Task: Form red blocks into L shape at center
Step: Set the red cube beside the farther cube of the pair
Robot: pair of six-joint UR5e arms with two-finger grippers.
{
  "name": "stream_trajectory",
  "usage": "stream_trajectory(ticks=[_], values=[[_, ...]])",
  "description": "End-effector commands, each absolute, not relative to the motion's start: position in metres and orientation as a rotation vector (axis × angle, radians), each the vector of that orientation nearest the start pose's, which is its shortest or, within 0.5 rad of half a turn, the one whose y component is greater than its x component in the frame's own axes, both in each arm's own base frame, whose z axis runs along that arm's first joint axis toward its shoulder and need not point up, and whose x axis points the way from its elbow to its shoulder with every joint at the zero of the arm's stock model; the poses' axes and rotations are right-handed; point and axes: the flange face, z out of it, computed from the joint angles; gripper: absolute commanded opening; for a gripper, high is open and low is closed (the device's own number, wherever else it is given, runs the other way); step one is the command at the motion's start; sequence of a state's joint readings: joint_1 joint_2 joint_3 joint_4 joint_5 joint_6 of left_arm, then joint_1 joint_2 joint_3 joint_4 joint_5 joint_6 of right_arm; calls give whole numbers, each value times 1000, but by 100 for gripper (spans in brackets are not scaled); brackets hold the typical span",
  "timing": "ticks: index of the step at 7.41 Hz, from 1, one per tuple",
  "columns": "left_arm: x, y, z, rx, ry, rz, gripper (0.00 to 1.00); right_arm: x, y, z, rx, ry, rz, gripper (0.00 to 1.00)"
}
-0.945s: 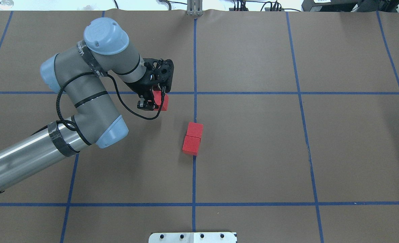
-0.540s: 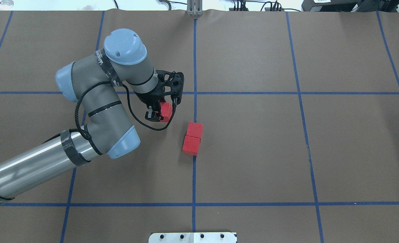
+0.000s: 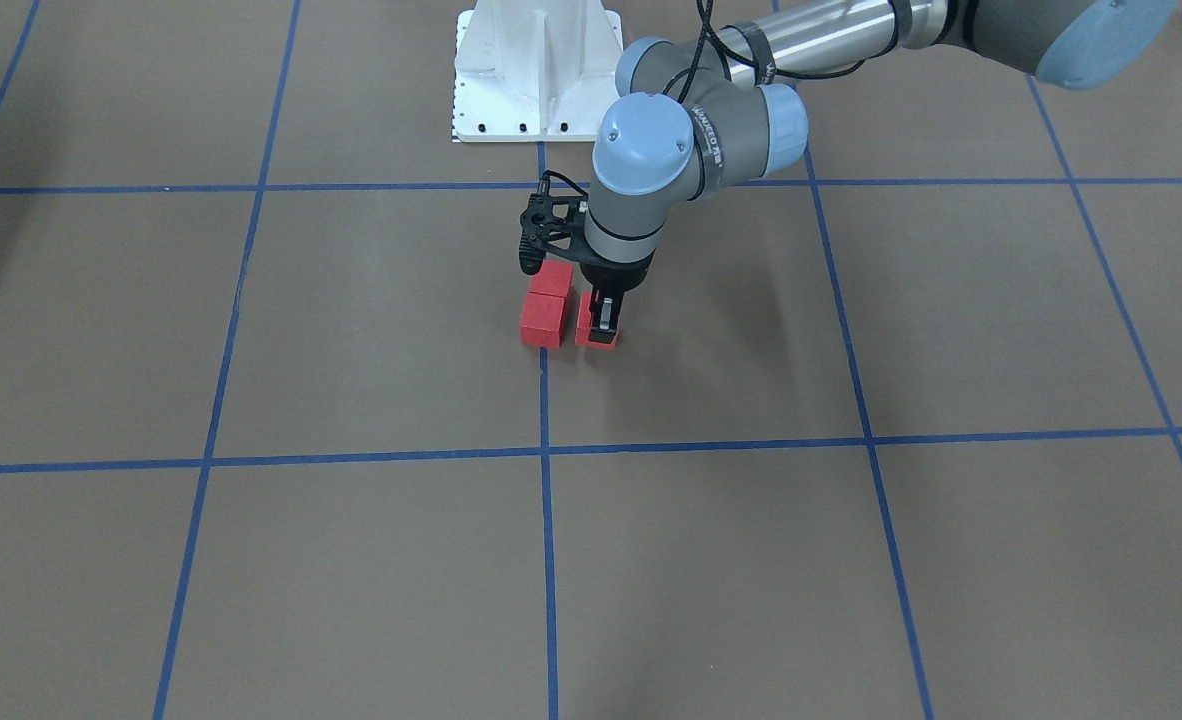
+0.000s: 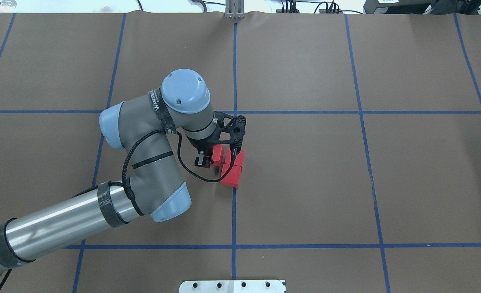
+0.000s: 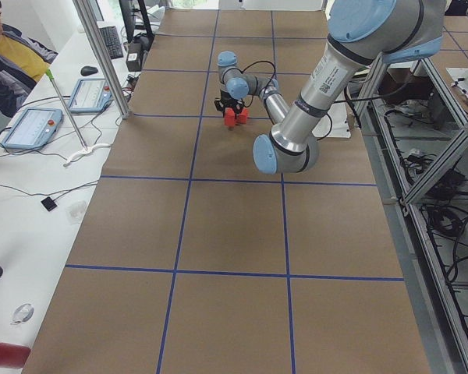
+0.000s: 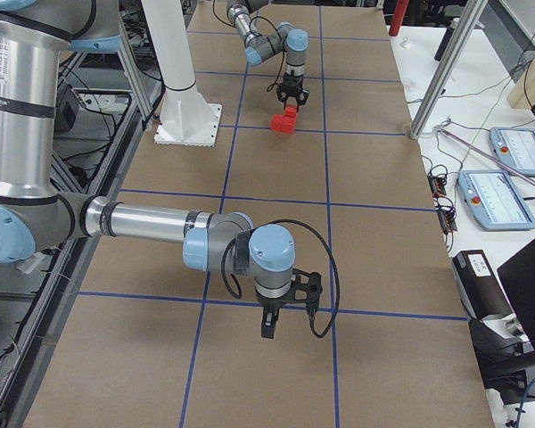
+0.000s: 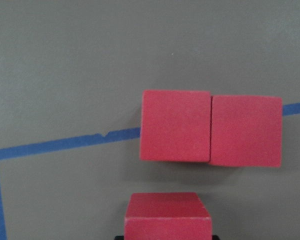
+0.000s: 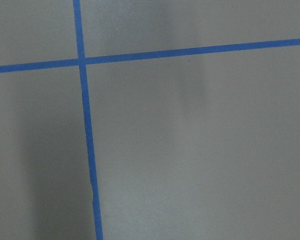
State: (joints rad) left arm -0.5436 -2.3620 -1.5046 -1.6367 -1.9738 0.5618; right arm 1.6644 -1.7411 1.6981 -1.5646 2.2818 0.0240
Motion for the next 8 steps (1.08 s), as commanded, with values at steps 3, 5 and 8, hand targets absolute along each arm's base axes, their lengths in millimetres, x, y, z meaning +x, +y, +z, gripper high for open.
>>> stream_trajectory(ticks=[3,5,8], values=[[583,-455,193,754,625,1640,20,107,-409,676,-10,-716,127,99],[584,-454,194,753,623,1641,25,107,-409,676,-10,-716,127,99],[587,-456,199,738,623,1640,33,107,-408,678,-12,-713,127,99]])
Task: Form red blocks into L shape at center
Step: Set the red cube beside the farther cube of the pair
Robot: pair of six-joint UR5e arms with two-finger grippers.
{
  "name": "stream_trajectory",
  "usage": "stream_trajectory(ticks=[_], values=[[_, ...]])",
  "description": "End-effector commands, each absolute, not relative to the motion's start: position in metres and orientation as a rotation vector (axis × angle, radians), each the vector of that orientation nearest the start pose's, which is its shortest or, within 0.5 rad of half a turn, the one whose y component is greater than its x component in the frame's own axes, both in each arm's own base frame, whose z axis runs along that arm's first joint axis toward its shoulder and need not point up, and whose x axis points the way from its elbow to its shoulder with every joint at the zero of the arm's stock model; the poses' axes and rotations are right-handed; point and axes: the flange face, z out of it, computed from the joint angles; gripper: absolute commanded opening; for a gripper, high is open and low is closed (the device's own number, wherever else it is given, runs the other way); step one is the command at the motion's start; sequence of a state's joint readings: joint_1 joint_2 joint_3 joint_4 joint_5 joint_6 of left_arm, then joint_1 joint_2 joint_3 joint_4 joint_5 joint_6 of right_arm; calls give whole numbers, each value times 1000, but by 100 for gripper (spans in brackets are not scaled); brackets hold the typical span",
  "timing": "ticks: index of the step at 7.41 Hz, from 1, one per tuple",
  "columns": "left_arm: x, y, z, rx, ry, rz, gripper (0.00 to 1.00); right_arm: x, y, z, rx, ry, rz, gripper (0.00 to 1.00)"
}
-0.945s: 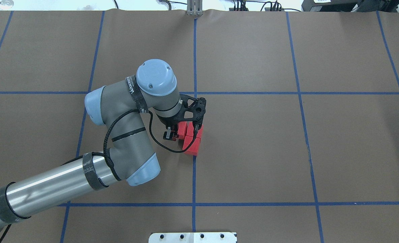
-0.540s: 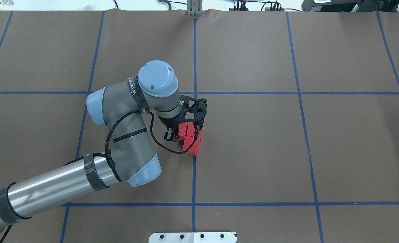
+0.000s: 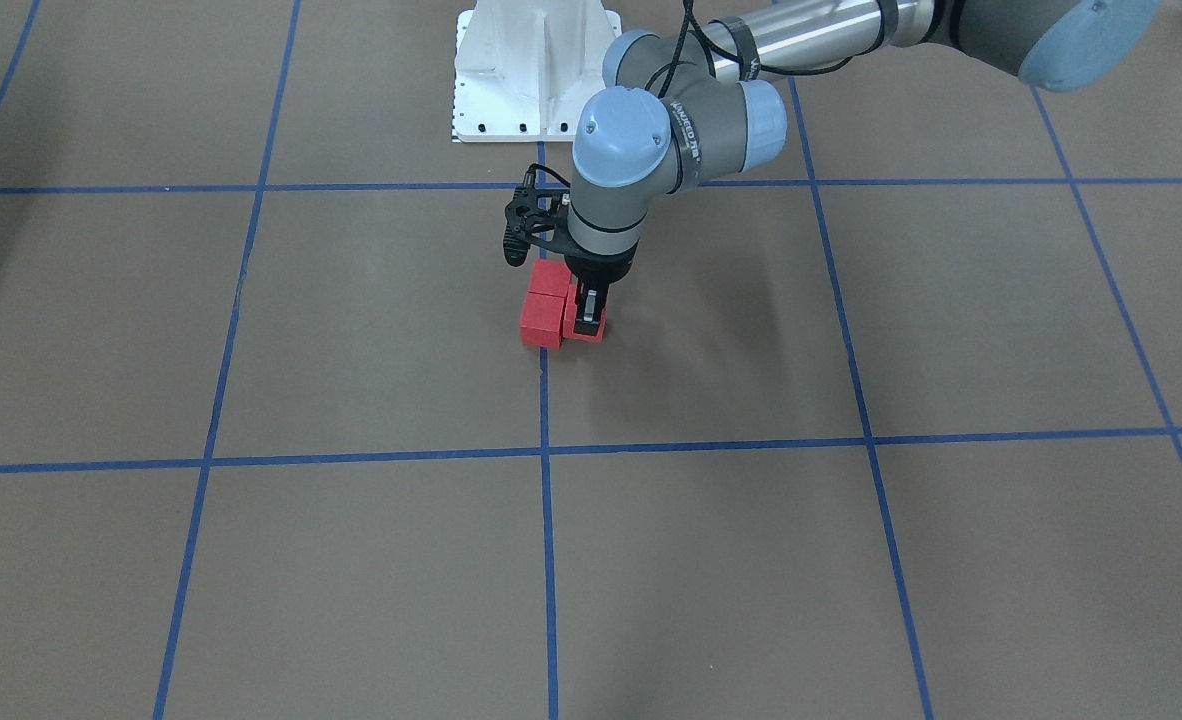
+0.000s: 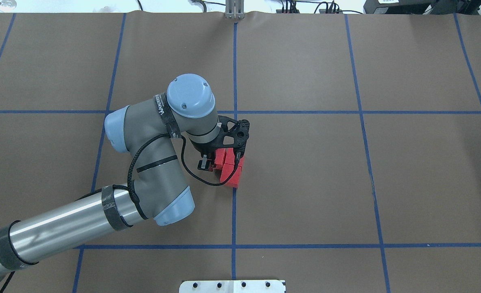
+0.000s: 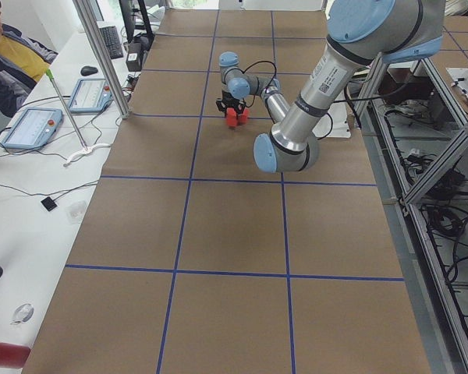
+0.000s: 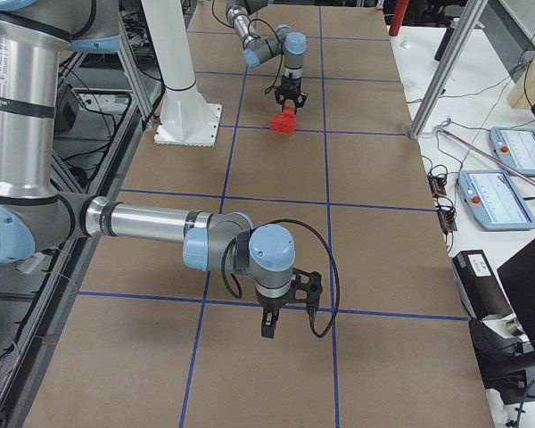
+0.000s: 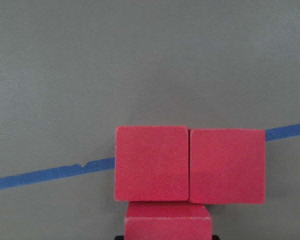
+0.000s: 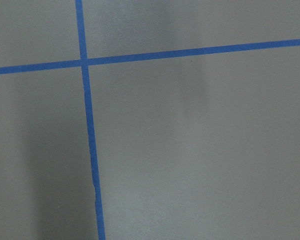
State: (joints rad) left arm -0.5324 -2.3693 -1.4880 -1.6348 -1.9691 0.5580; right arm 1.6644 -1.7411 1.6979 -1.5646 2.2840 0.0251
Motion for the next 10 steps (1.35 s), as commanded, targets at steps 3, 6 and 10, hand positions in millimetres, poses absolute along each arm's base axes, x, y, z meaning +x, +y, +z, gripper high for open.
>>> stream_trajectory(ticks=[3,6,10], values=[[591,-454,200,734,620,1642,41,107,-408,677,-11,-713,128,99],[590,-456,197,741,617,1640,45,107,-408,677,-11,-714,128,99],[592,-457,195,748,602,1636,51,107,-409,677,-11,-715,128,99]])
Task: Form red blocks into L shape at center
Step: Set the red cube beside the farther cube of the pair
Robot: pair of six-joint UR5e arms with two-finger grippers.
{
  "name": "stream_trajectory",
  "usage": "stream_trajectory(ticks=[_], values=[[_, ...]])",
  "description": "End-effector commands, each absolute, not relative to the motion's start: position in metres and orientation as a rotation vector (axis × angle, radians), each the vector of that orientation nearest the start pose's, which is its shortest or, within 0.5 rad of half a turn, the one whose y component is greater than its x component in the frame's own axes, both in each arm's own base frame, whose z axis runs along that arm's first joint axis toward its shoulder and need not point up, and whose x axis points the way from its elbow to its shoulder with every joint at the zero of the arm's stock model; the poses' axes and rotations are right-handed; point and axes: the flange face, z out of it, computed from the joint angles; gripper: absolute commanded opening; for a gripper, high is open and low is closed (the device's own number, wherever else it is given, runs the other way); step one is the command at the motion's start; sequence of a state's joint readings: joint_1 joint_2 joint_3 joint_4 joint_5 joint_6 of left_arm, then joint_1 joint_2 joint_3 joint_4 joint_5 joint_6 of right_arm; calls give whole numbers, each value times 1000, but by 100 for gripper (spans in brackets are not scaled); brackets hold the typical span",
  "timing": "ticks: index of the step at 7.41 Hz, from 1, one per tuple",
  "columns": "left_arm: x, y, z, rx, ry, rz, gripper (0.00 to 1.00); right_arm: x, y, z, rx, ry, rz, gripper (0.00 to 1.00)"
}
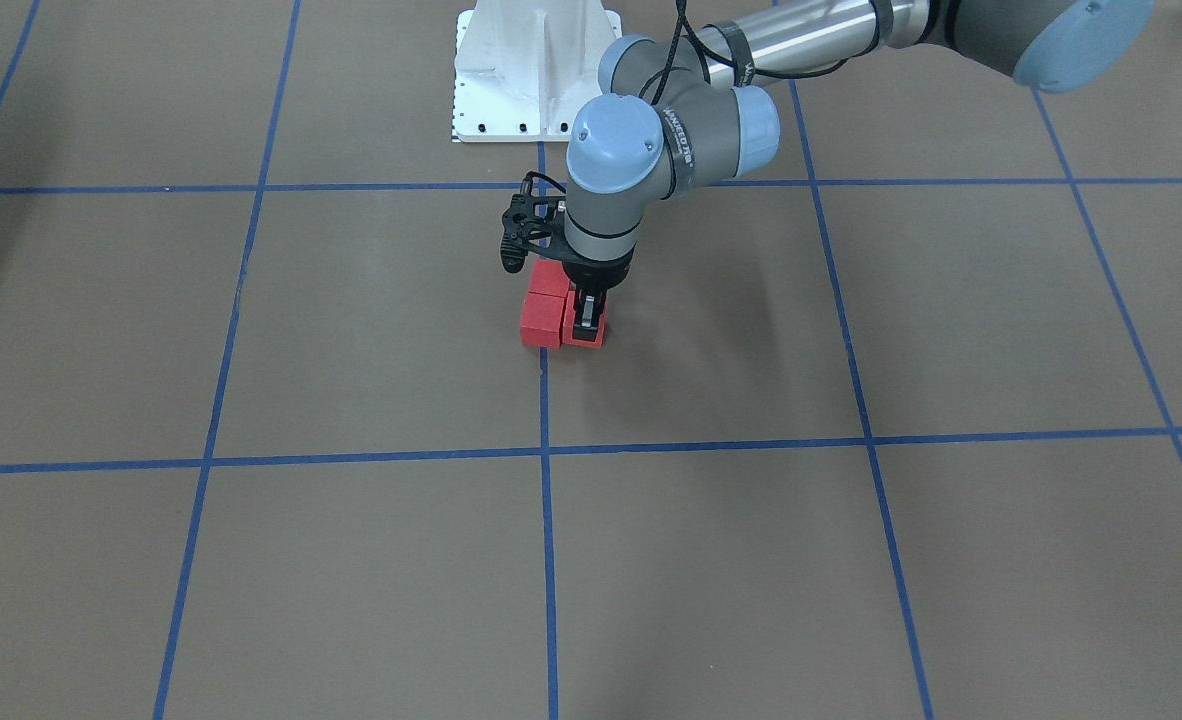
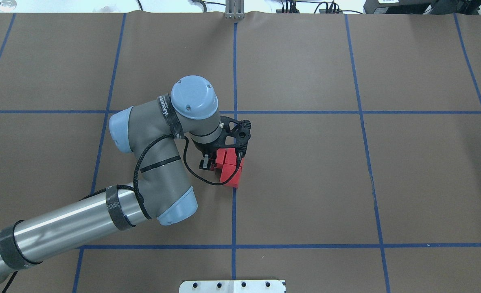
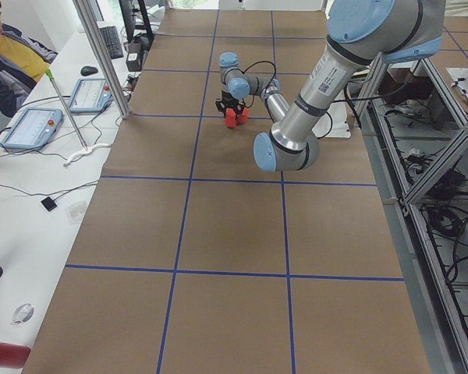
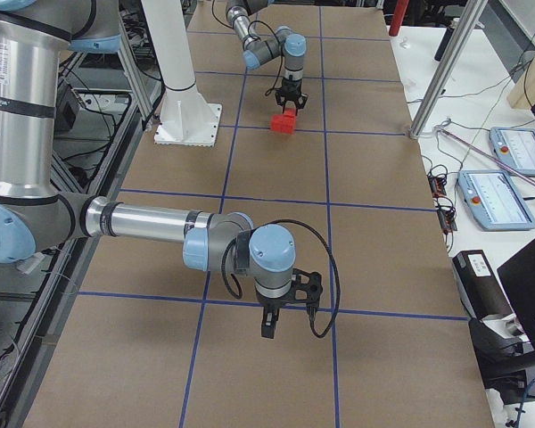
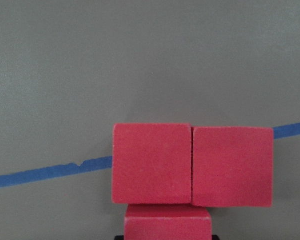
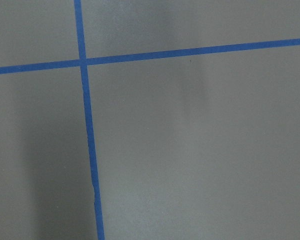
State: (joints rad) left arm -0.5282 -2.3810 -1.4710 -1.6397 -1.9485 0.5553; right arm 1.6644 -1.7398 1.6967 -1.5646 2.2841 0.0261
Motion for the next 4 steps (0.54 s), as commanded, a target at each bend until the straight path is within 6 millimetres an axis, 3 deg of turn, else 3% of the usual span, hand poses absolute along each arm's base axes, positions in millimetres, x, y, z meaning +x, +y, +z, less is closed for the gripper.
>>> stream_trajectory(ticks=[1,4], values=[[592,-457,195,748,602,1636,56,107,-409,676,-10,-714,127,99],[593,-460,198,746,582,1633,66,107,-409,676,-10,-714,129,99]])
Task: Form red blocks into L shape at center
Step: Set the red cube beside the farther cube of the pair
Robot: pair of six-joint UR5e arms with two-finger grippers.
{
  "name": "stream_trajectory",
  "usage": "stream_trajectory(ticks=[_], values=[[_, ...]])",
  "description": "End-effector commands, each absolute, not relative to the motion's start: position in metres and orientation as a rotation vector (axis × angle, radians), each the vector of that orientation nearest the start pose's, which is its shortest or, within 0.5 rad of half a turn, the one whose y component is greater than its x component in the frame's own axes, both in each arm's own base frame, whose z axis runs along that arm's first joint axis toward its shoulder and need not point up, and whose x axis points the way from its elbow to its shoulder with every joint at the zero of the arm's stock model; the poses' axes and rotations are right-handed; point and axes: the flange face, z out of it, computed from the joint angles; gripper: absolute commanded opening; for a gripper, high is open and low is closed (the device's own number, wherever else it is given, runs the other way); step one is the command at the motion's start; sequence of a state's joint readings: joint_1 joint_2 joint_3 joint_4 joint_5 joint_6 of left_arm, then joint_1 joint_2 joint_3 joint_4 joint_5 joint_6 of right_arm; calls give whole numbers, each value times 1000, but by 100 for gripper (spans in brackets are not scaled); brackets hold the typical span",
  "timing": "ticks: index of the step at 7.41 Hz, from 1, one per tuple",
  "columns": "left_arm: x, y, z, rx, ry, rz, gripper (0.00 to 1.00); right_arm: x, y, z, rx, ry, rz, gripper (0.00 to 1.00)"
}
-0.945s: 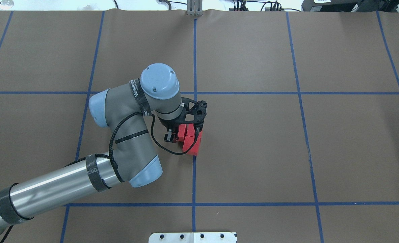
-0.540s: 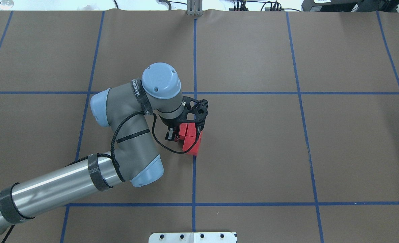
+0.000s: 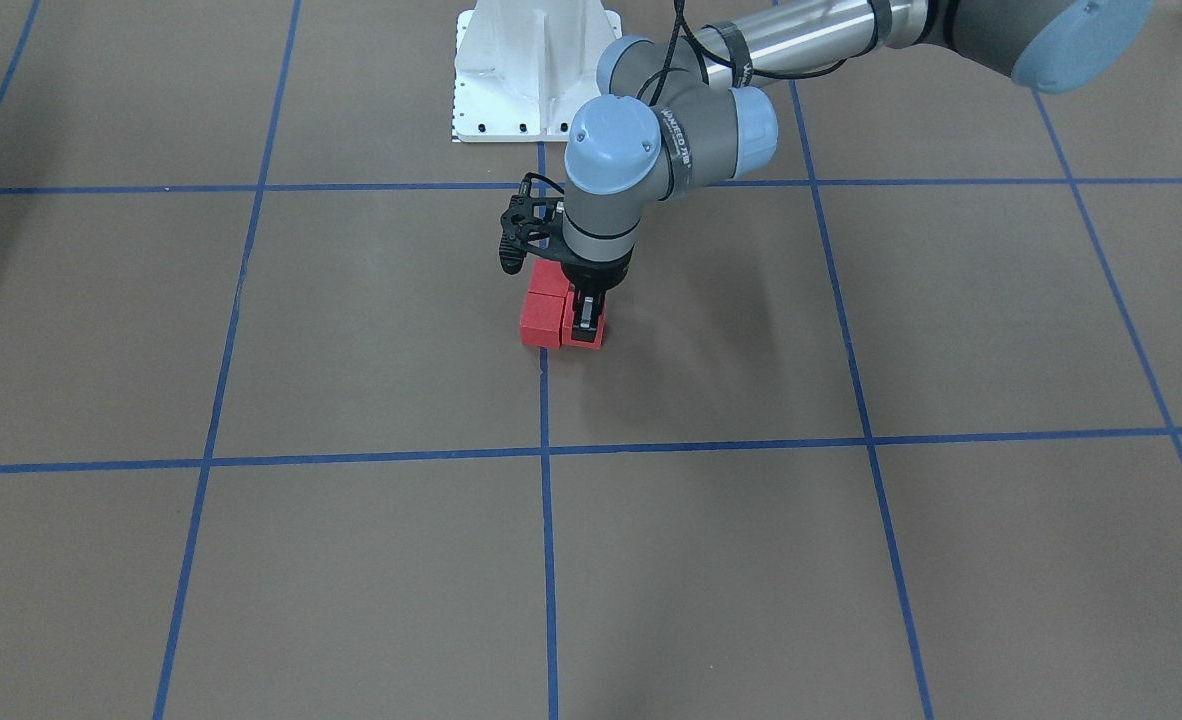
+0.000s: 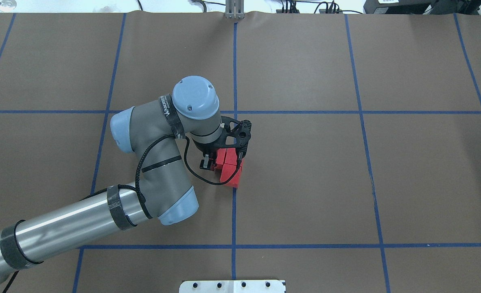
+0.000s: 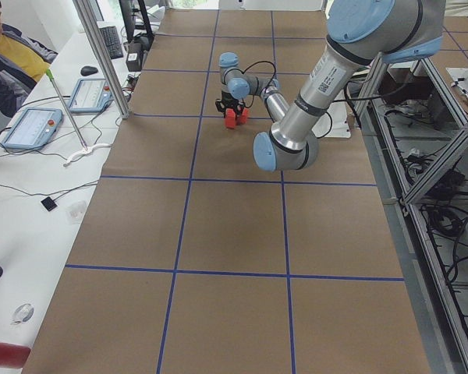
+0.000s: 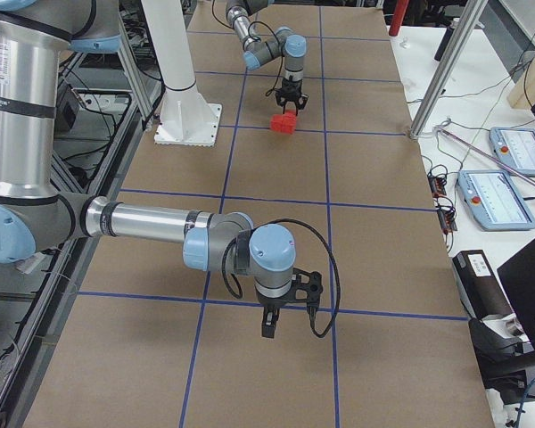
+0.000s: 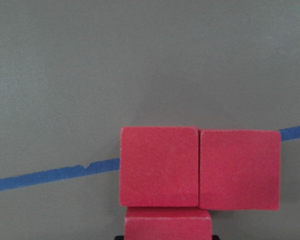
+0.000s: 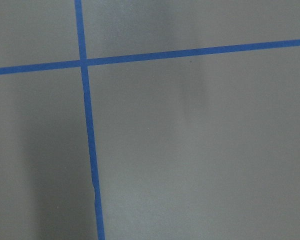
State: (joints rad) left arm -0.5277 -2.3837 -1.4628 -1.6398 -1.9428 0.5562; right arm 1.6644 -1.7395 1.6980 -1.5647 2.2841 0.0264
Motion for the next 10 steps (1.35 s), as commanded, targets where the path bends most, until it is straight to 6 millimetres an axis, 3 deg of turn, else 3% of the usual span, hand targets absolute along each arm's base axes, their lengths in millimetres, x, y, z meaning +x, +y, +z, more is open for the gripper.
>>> stream_trajectory(ticks=[1,3,7,9,10], values=[[597,-456,198,751,565,1637,68,107,-409,676,-10,-714,127,99],[600,-453,192,769,543,1637,69,107,-409,677,-12,-713,129,99],[594,-455,188,781,538,1635,98,107,-411,676,-9,-713,127,99],[583,-456,178,807,540,1626,99,107,-412,676,-9,-713,128,99],[565,-461,167,839,541,1601,99,107,-412,676,-9,-713,127,99]])
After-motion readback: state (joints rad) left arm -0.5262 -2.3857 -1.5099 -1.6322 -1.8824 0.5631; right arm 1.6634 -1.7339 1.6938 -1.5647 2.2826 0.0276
